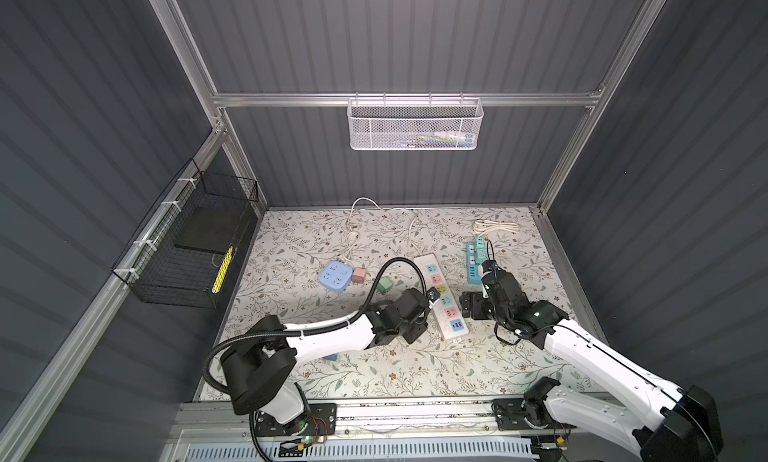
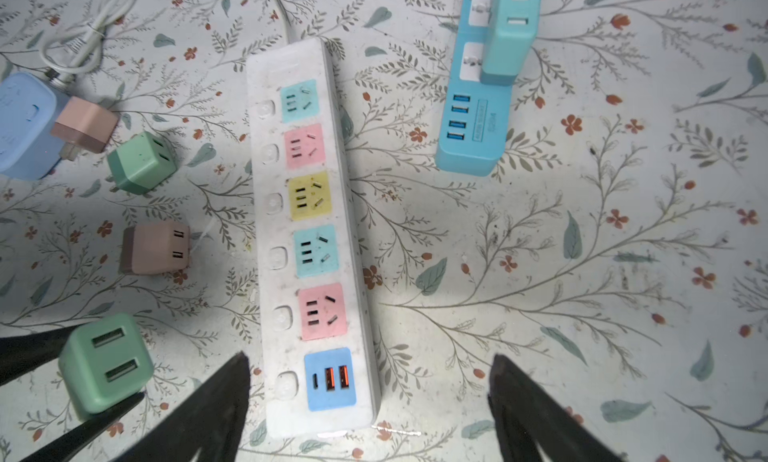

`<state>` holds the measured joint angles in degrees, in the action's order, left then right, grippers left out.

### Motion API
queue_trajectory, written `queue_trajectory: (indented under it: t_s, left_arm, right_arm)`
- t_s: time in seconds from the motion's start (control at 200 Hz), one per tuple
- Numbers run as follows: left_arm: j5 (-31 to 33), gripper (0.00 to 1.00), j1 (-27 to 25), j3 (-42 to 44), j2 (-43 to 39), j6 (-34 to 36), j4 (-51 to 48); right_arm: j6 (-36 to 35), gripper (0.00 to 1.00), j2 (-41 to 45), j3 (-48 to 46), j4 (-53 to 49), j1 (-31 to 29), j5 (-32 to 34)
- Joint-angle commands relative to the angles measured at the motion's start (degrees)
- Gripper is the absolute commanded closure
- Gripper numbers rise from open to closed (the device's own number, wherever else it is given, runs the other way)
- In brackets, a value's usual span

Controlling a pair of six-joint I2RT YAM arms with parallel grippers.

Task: Insert the plug
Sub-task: 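Lift the green charger with the left gripper and pass it to the right gripper, then carry the green charger over the white strip with the right gripper while the left withdraws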

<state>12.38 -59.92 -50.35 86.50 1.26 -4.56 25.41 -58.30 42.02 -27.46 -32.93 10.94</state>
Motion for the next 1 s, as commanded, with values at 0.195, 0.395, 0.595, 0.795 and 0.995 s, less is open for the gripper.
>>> queue_trajectory:
  t_s: [0.195,0.395,0.595,0.795,0.995]
  left_arm:
    - [0.83,0.84,-0.23,6.19,-2.29,7.94,26.03]
    - [-0.56,0.84,-1.13,7.01,-3.09,12.49,29.64]
    - [-0.74,0.85,-1.34,6.41,-3.27,13.77,29.18]
    - [-0.96,0.86,-1.34,6.62,-4.13,13.54,28.89]
    - [-2.79,0.84,-1.34,6.01,-4.46,13.05,27.02]
  right_arm:
    - [-3.60,0.18,1.18,5.64,-2.20,0.41,-12.82]
    - [-4.47,0.40,0.71,7.25,0.91,0.41,-23.43]
    - [-5.22,0.46,-2.21,8.25,4.67,0.41,-29.49]
    - [-5.83,0.45,-7.27,9.57,4.86,0.41,-34.69]
    - [-6.28,0.53,-9.18,10.08,7.84,0.45,-36.38]
